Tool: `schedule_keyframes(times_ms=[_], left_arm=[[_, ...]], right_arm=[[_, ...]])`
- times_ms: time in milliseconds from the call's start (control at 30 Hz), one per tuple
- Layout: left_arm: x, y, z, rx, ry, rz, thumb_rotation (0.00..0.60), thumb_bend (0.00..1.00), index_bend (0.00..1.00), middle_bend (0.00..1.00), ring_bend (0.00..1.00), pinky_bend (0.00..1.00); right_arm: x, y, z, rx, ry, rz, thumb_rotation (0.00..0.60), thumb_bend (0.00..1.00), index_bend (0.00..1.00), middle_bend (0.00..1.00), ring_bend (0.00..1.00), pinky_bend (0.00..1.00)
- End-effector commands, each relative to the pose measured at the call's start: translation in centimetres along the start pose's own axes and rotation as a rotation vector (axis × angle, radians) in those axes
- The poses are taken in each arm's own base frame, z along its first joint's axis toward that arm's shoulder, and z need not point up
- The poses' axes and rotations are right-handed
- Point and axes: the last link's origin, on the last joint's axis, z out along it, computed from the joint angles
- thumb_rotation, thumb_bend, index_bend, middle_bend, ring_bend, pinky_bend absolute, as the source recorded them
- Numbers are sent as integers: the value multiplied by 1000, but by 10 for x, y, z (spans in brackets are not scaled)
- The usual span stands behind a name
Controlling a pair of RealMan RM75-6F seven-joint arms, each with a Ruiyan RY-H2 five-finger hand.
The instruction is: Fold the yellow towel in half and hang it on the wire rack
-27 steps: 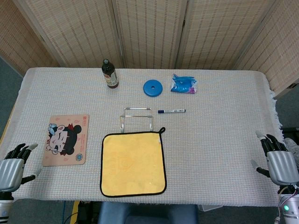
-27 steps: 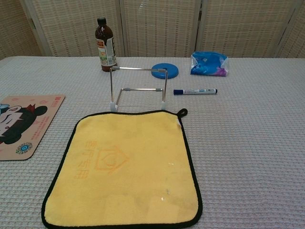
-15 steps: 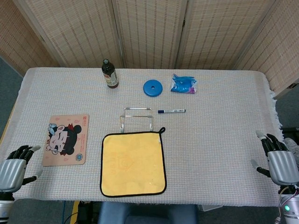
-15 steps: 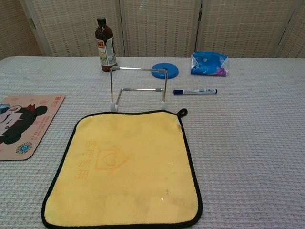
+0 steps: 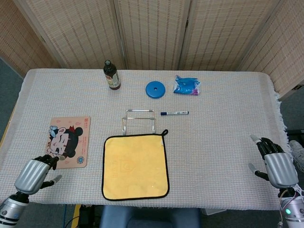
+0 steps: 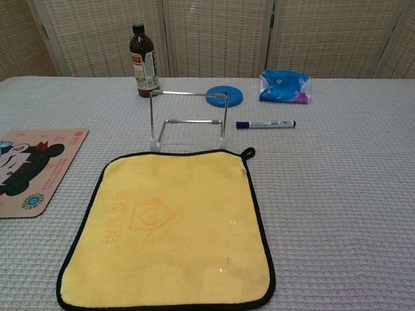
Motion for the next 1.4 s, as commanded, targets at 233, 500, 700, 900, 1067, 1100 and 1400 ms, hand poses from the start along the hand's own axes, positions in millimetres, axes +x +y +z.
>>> schedule_keyframes(times_ms=[233,500,700,900,1067,1100,1400], left_arm=[[-29,28,12,-221,-110,32,600,246,390,773,601,834],[-53,54,20,-355,-162,42,600,246,395,847,671,868],[-71,70,23,-420,-186,51,600,246,400,860,680,874],[-84,80,25,-442,-195,38,600,246,403,865,685,877],[-92,87,28,-458,-193,28,600,246,408,867,688,878],[-92,88,29,-460,-192,29,600,246,411,868,689,878],[-105,98,33,-470,-194,41,600,246,413,871,692,882]], right_arm=[[0,-3,3,18,-6,3,600,226,96,241,225,270],[-3,-8,5,40,-20,6,600,225,111,242,235,271],[-4,-7,5,44,-27,8,600,226,136,245,240,277],[-3,-7,4,46,-24,12,600,225,136,245,243,279],[-3,-6,2,41,-23,12,600,226,136,245,244,279],[-2,-5,2,40,-22,12,600,225,136,245,244,279],[0,-2,-1,34,-14,14,600,226,135,245,246,279]])
